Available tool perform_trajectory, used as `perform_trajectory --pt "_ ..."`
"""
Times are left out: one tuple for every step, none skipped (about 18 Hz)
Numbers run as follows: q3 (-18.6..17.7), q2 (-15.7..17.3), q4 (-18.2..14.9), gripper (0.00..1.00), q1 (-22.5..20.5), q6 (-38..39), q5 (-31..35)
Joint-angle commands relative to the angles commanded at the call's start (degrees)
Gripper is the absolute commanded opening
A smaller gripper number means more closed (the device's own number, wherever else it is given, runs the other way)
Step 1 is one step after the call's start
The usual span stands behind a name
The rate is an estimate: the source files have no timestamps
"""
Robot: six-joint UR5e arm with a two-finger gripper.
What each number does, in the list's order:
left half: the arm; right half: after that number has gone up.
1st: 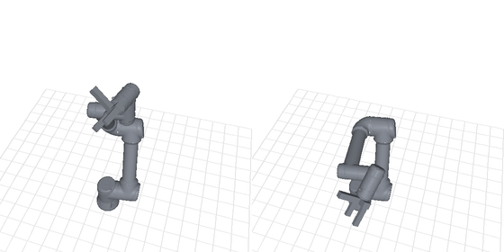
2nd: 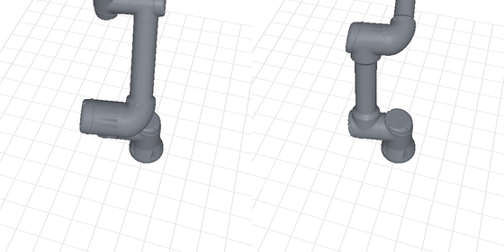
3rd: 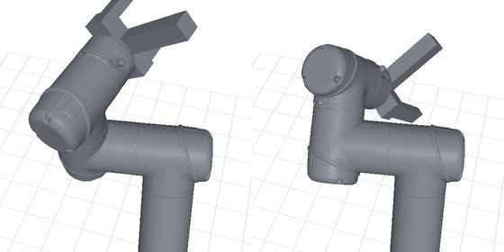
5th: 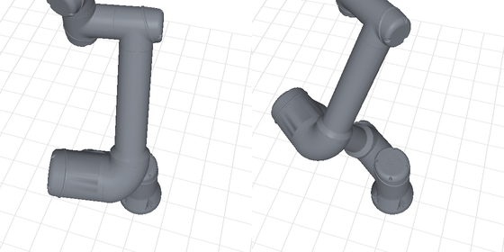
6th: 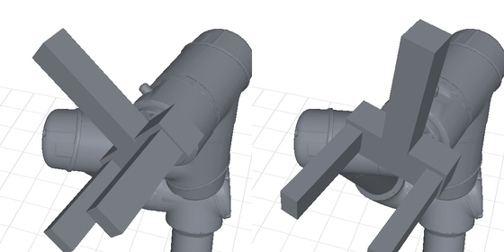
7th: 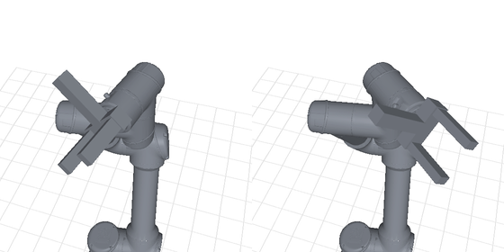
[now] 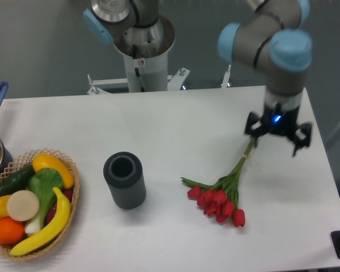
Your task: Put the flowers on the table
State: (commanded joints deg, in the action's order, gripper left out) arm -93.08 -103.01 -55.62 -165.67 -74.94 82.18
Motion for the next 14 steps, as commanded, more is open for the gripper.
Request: perform_trajectory --pt "0.3 0.2 -0.7 1.0 -0.4 -2.4 0.0" --pt "0.4 0.5 -0.9 1.0 -0.8 -4.1 0.0" --pt "0.4 1.1 -1.2 1.0 -1.3 -5.2 0.0" --pt "0.4 1.7 -1.8 1.0 -1.9 -6.8 -0.1" --pt "0.4 2.5 -2.9 1.0 -2.9 -8.9 -0.3" --pt "0.4 3.1 -4.2 1.0 -4.0 -11.2 -1.1" --pt "0.4 3.8 -5.7 1.0 -5.4 -13.7 -2.3" --pt "0.4 4.3 -7.0 1.0 -6.8 -16.5 -3.1" --pt "0.4 4.9 -8.4 1.0 -8.0 -19.9 -3.2" --pt "0.4 5.4 -9.7 1.0 -9.0 -23.1 -3.3" --pt "0.4 5.6 -10.5 1.0 -9.9 -25.7 -3.3" --pt "0.5 5.8 -10.9 1.0 -10.6 -27.4 -3.3" --pt "0.5 5.9 -11.1 1.0 -11.0 -28.5 -3.3" --pt "0.5 5.9 -11.2 1.0 -11.3 -29.5 -3.5"
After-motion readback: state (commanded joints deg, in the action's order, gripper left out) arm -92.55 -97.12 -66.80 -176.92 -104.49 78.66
